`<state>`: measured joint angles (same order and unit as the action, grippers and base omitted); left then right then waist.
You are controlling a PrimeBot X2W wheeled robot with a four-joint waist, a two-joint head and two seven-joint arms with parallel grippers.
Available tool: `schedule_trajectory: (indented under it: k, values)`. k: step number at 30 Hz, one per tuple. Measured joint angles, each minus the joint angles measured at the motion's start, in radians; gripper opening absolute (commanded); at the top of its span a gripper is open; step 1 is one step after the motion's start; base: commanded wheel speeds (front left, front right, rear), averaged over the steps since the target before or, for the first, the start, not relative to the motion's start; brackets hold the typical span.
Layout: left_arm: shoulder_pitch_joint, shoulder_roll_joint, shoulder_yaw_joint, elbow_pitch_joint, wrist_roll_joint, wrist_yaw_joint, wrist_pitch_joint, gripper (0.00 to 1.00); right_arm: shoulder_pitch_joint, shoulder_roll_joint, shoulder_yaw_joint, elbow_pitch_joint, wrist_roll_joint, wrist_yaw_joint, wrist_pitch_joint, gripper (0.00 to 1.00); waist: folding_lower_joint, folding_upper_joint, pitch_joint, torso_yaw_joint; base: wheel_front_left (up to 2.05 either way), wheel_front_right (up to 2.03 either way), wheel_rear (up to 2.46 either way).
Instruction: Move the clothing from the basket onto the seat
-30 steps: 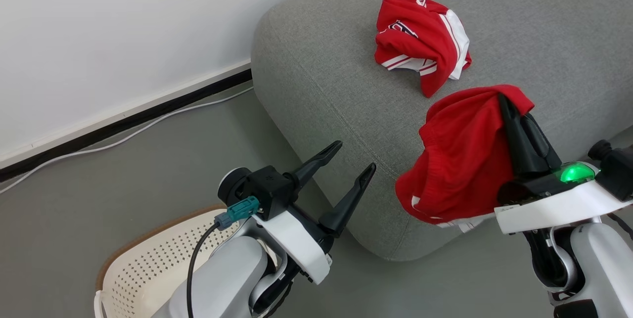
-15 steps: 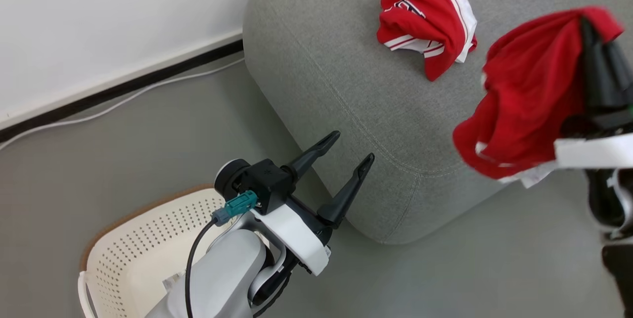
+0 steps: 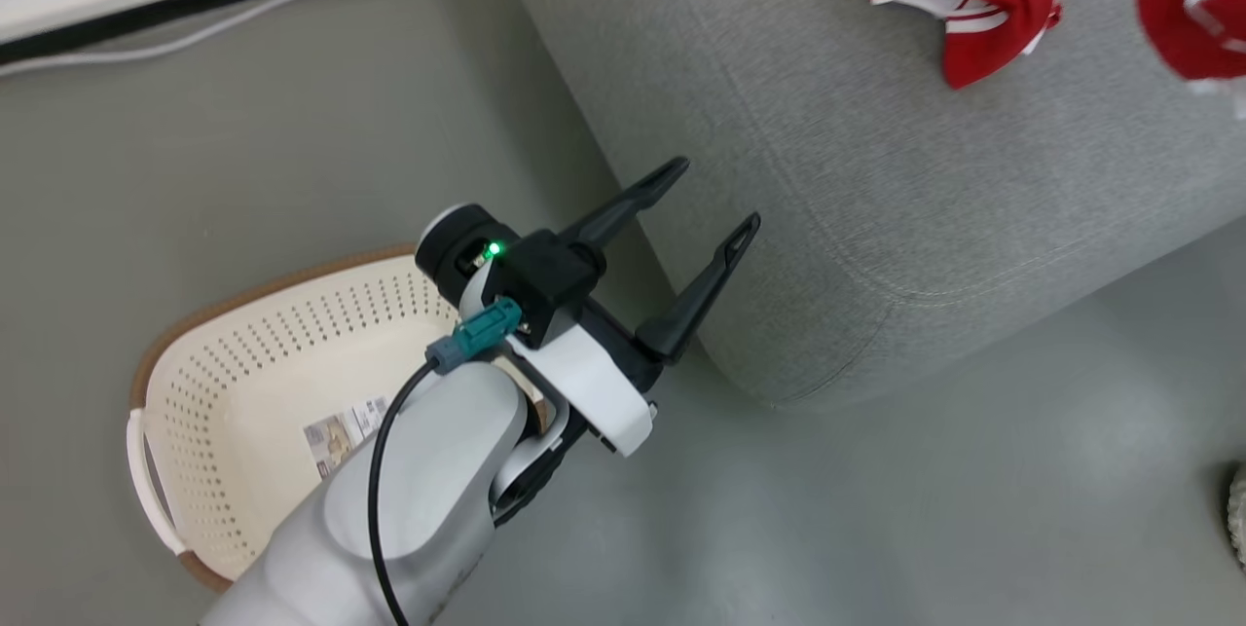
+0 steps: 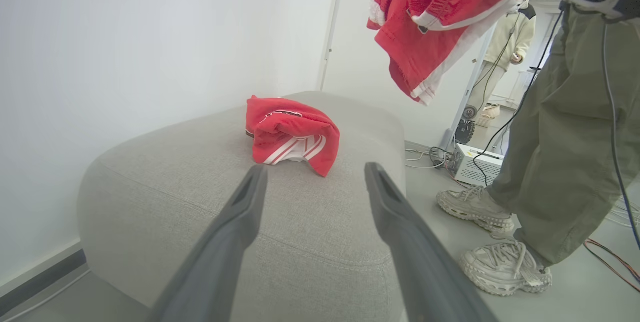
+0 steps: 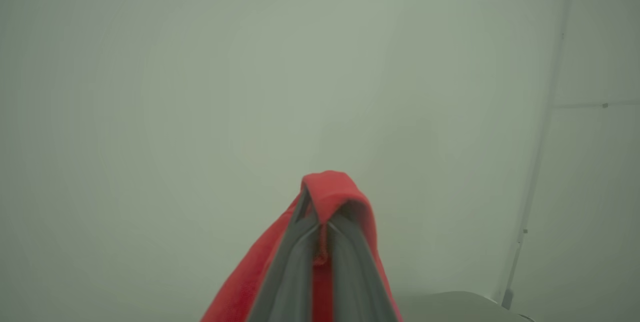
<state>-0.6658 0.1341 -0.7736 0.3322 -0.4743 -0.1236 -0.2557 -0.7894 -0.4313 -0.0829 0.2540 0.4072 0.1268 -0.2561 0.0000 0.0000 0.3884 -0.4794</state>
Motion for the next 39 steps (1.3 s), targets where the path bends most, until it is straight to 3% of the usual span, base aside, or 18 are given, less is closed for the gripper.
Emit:
schedule_trajectory:
  k: [9,20,29,33,39]
  values:
    - [-0.122,-0.013,-0.035,0.016,0.013,0.0,0.0,1.0,-0.205,-0.128,-0.098,0.163,-0.123,0.0,0.0,0.0,0.0,0.0,0.127,0.056,0.0,0.0,0.0]
    - [-0.142,-0.021,-0.072,0.028,0.015,0.0,0.0,1.0,-0.432,-0.276,-0.308,0.496,-0.305,0.001,0.0,0.0,0.0001,0.0,0.25,0.163,0.0,0.0,0.0]
    - [-0.142,-0.026,-0.087,0.019,0.017,0.0,0.0,1.0,-0.643,-0.29,-0.418,0.657,-0.436,0.001,0.0,0.0,0.0,0.0,0.32,0.242,0.0,0.0,0.0]
    - [-0.142,-0.038,-0.088,0.011,0.018,0.0,0.0,1.0,-0.657,-0.278,-0.47,0.745,-0.493,0.001,0.0,0.0,0.0,0.0,0.342,0.27,0.0,0.0,0.0]
    - [-0.145,-0.046,-0.084,0.005,0.034,0.0,0.0,1.0,-0.669,-0.225,-0.442,0.886,-0.487,0.001,0.0,0.0,0.0001,0.0,0.368,0.292,0.0,0.0,0.0]
